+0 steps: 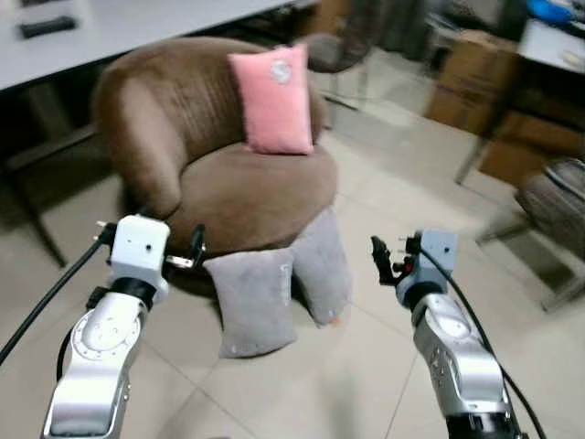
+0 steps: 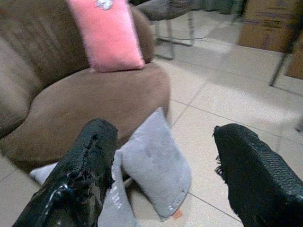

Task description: Move the pillow to the sofa from floor

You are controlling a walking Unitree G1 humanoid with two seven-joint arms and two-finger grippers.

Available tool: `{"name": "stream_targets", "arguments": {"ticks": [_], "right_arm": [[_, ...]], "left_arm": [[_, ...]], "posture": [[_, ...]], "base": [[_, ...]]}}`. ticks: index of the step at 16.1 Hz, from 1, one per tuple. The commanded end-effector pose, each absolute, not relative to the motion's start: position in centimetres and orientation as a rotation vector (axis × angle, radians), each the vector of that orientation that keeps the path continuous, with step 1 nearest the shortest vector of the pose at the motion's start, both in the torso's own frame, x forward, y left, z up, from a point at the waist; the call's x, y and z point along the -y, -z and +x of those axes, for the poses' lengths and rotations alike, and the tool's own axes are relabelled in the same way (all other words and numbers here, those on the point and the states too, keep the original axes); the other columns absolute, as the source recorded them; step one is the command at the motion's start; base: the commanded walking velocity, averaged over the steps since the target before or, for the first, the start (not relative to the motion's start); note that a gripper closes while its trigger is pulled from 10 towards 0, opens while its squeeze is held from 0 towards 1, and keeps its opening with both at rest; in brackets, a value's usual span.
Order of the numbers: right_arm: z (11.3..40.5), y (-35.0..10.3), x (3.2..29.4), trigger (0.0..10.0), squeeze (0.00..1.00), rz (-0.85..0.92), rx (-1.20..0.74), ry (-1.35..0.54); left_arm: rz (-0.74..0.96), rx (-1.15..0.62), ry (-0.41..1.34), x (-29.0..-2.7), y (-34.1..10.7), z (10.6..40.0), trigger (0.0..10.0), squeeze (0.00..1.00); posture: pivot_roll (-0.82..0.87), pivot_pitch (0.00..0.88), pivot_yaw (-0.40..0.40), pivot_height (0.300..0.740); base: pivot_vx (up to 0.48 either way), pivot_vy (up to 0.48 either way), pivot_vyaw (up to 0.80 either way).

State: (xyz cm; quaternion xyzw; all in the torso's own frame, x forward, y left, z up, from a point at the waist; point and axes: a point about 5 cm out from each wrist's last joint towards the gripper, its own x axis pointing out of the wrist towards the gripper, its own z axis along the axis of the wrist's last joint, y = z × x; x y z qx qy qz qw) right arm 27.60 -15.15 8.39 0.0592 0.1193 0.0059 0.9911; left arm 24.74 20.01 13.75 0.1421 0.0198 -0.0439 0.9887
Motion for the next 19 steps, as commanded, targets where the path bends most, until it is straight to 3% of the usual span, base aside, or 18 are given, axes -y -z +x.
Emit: {"name": "stream_targets", "arguments": {"ticks": [1,8,12,19], "right_arm": [[27.4,-8.4,16.5,10.0,0.0,0.101,-0.231,0.035],[26.7,-9.8,16.4,10.0,0.0,0.079,-0.185,0.036],[24.0,-10.7,16.5,10.0,0.0,0.078,-0.158,0.049],[25.9,-10.8,16.4,10.0,0.0,0.041,-0.164,0.059]], "left_arm": [[0.277,-0.028,0.122,-19.1,-13.7,25.1,10.0,0.0],[0.27,-0.018,0.119,-18.9,-13.5,25.5,10.0,0.0],[0.269,-0.013,0.098,-19.3,-13.4,25.6,10.0,0.0],[0.272,-0.01,0.1,-19.3,-13.5,25.6,10.0,0.0]], "posture": [[0.11,0.0,-0.021,0.74],[0.1,0.0,-0.034,0.74],[0.11,0.0,-0.049,0.74],[0.11,0.0,-0.041,0.74]], "base": [[0.0,0.48,-0.8],[0.0,0.48,-0.8],[0.0,0.48,-0.8],[0.0,0.48,-0.8]]}}
